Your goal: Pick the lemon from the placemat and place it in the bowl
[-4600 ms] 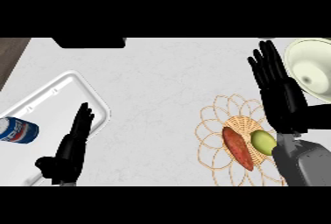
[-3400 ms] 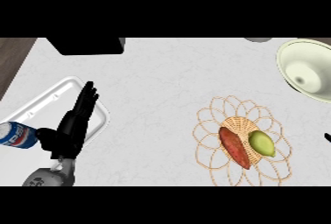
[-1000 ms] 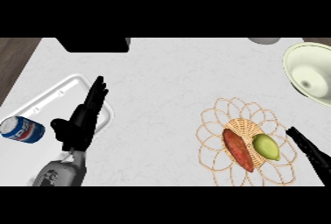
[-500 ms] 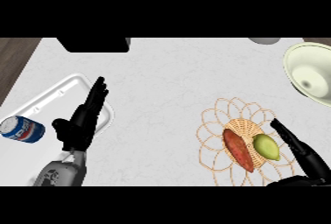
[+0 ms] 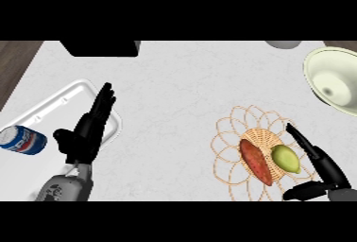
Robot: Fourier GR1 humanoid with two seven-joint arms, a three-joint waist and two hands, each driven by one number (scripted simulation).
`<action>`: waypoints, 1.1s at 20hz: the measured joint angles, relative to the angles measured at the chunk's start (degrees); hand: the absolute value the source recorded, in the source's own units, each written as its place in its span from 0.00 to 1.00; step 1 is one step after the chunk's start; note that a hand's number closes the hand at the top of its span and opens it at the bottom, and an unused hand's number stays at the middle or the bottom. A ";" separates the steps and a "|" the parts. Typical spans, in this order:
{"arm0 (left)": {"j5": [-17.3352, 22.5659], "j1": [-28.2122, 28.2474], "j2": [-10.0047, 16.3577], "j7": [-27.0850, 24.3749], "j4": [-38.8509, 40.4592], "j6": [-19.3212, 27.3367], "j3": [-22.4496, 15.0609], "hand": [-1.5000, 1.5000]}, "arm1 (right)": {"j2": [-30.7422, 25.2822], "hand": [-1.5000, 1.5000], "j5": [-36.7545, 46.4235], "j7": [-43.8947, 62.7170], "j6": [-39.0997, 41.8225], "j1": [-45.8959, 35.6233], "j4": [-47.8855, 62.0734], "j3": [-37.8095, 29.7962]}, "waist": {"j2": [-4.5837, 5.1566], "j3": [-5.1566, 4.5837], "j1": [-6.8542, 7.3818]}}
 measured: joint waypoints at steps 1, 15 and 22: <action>-0.11 -0.22 0.03 0.37 -0.15 0.02 0.22 0.50 | 0.13 0.00 0.38 -0.34 -0.25 -0.63 1.01 0.03 | -0.02 -0.07 0.03; -0.68 -0.09 -1.12 -1.50 1.87 -0.39 0.85 0.50 | -0.76 1.00 8.36 -3.35 -6.07 0.19 -4.70 4.04 | -0.34 -0.92 -0.24; -1.05 -0.40 -0.84 -1.10 2.02 -0.61 1.34 0.50 | -1.31 1.00 5.13 14.04 -0.87 -1.64 -6.05 2.14 | -0.13 -0.18 -0.41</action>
